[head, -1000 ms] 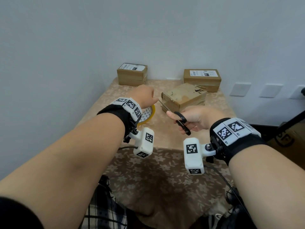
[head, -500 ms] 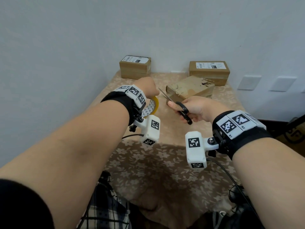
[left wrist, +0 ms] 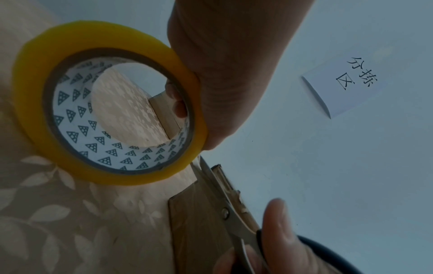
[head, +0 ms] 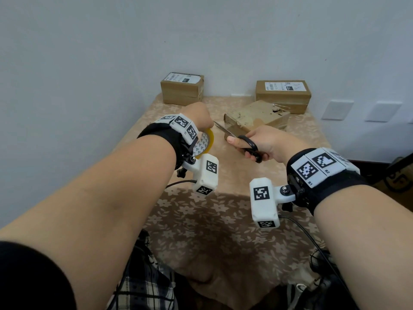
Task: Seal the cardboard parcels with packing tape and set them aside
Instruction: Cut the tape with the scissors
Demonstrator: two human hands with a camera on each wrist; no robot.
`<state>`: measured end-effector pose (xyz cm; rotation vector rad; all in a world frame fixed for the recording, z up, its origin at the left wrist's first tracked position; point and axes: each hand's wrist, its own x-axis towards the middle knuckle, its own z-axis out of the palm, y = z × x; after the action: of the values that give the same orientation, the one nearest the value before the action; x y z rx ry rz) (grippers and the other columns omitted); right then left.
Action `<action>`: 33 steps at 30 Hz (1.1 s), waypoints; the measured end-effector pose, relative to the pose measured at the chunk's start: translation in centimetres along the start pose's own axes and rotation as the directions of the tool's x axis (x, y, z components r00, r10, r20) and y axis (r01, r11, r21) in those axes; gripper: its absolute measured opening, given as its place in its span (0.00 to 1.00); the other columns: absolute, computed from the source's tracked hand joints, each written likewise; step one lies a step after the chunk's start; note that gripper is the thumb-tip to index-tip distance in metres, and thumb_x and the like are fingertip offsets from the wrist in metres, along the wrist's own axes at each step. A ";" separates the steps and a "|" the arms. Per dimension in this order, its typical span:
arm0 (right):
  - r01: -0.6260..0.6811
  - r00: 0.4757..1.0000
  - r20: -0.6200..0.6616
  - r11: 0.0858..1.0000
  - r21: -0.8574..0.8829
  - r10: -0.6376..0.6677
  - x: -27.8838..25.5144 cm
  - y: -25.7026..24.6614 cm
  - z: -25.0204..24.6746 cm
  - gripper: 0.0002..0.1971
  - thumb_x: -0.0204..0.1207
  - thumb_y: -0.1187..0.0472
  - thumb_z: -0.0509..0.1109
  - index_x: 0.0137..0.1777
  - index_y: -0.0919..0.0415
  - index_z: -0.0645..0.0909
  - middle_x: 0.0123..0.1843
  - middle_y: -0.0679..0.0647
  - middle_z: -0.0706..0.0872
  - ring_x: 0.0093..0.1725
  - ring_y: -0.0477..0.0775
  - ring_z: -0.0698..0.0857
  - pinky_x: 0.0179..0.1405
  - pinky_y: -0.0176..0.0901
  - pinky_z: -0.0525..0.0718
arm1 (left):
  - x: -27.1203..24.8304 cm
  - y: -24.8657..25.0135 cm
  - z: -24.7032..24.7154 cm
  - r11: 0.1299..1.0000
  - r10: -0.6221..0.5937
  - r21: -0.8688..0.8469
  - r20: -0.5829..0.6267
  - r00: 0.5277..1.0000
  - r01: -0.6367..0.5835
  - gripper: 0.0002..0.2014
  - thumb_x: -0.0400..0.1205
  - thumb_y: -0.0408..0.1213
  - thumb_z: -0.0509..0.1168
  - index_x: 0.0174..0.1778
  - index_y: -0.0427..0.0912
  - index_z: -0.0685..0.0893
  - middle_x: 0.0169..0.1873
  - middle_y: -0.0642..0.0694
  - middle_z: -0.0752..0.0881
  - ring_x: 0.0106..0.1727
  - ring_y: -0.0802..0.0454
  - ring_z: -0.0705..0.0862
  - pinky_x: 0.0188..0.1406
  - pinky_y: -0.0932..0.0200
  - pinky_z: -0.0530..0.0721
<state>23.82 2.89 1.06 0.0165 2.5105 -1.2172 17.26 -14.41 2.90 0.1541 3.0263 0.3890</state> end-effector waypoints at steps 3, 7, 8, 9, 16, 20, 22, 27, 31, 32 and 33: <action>0.009 1.000 -0.015 1.000 0.001 -0.009 -0.1 -0.1 0.1 0.27 0.69 0.35 0.73 0.39 0.63 0.82 0.27 0.53 0.81 0.20 0.47 0.74 0.11 0.31 0.66 | -0.1 0.0 0.0 1.000 -0.004 -0.005 -0.002 1.000 0.004 0.06 0.80 0.36 0.63 0.46 0.37 0.83 0.37 0.44 0.80 0.40 0.47 0.78 0.29 0.61 0.72; 0.013 1.000 -0.027 0.999 0.031 -0.012 -0.2 -0.1 0.3 0.25 0.70 0.39 0.75 0.41 0.65 0.80 0.26 0.55 0.78 0.17 0.46 0.73 0.12 0.30 0.66 | 0.0 0.0 0.1 1.000 -0.007 0.008 -0.008 1.000 0.007 0.05 0.80 0.35 0.62 0.41 0.38 0.80 0.30 0.47 0.76 0.34 0.49 0.76 0.26 0.61 0.70; 0.014 1.000 -0.026 0.999 0.036 -0.013 -0.2 -0.1 0.3 0.25 0.69 0.39 0.75 0.42 0.65 0.80 0.26 0.55 0.78 0.17 0.46 0.72 0.12 0.30 0.67 | 0.0 0.1 0.1 1.000 -0.010 0.012 -0.013 1.000 0.010 0.06 0.80 0.34 0.62 0.38 0.38 0.79 0.29 0.47 0.75 0.31 0.50 0.74 0.25 0.62 0.69; 0.014 1.000 -0.025 0.999 0.040 -0.013 -0.2 0.0 0.3 0.26 0.69 0.39 0.76 0.43 0.66 0.81 0.26 0.54 0.78 0.16 0.46 0.72 0.13 0.30 0.67 | -0.1 0.1 0.1 1.000 -0.013 0.016 -0.017 1.000 0.013 0.07 0.80 0.34 0.62 0.36 0.38 0.78 0.28 0.47 0.74 0.29 0.51 0.72 0.24 0.62 0.68; 0.023 1.000 -0.013 1.000 -0.009 -0.023 -0.2 0.1 0.3 0.28 0.69 0.35 0.72 0.37 0.64 0.80 0.22 0.52 0.80 0.21 0.49 0.74 0.18 0.34 0.67 | 0.0 0.2 0.2 1.000 0.006 0.017 -0.012 1.000 -0.006 0.04 0.80 0.35 0.62 0.42 0.39 0.80 0.29 0.47 0.75 0.29 0.52 0.72 0.25 0.62 0.69; 0.004 1.000 0.002 0.999 0.041 -0.004 -0.2 0.1 0.4 0.27 0.69 0.35 0.72 0.36 0.62 0.80 0.26 0.53 0.79 0.18 0.46 0.74 0.12 0.31 0.66 | 0.0 0.2 0.3 1.000 0.010 0.027 -0.026 1.000 -0.009 0.05 0.80 0.35 0.62 0.39 0.39 0.77 0.26 0.48 0.72 0.26 0.52 0.70 0.25 0.62 0.68; 0.000 1.000 -0.005 0.997 0.080 0.000 -0.3 0.0 0.4 0.25 0.70 0.38 0.74 0.39 0.64 0.80 0.26 0.54 0.78 0.15 0.43 0.73 0.12 0.29 0.67 | -0.1 0.2 0.3 1.000 0.009 0.024 -0.028 1.000 -0.008 0.05 0.80 0.35 0.62 0.40 0.38 0.79 0.27 0.47 0.73 0.27 0.52 0.71 0.25 0.62 0.68; 0.009 0.999 -0.032 0.996 0.094 -0.006 0.0 0.2 0.4 0.26 0.69 0.41 0.76 0.46 0.67 0.81 0.25 0.55 0.77 0.15 0.44 0.71 0.18 0.32 0.70 | -0.2 0.2 0.3 0.999 0.024 0.029 -0.023 0.999 -0.023 0.04 0.79 0.36 0.62 0.44 0.40 0.82 0.33 0.46 0.78 0.34 0.49 0.76 0.27 0.61 0.71; 0.011 0.999 -0.031 0.997 0.077 -0.009 0.4 0.6 0.5 0.27 0.69 0.39 0.75 0.42 0.67 0.80 0.23 0.54 0.77 0.18 0.47 0.72 0.21 0.34 0.71 | -0.3 0.0 0.3 1.000 0.026 0.011 -0.033 0.999 -0.026 0.03 0.79 0.36 0.62 0.43 0.42 0.81 0.34 0.45 0.80 0.36 0.47 0.77 0.29 0.59 0.73; 0.004 1.000 -0.028 0.998 0.065 -0.002 0.5 0.8 0.4 0.27 0.69 0.38 0.74 0.39 0.66 0.79 0.22 0.53 0.78 0.19 0.47 0.72 0.20 0.34 0.70 | -0.4 -0.1 0.3 1.000 0.028 0.003 -0.036 0.999 -0.028 0.04 0.78 0.36 0.62 0.43 0.42 0.82 0.34 0.45 0.80 0.35 0.47 0.78 0.31 0.58 0.74; -0.007 1.000 -0.020 0.999 0.034 0.008 0.6 0.9 0.4 0.27 0.70 0.36 0.72 0.37 0.65 0.79 0.21 0.52 0.78 0.20 0.47 0.73 0.20 0.33 0.68 | -0.5 -0.2 0.3 0.999 0.032 -0.005 -0.039 0.999 -0.032 0.04 0.78 0.36 0.62 0.43 0.42 0.82 0.34 0.45 0.80 0.35 0.46 0.78 0.33 0.57 0.75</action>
<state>23.50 3.08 -0.03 0.0470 2.5045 -1.2624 17.74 -14.56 2.55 0.1965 3.0642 0.4083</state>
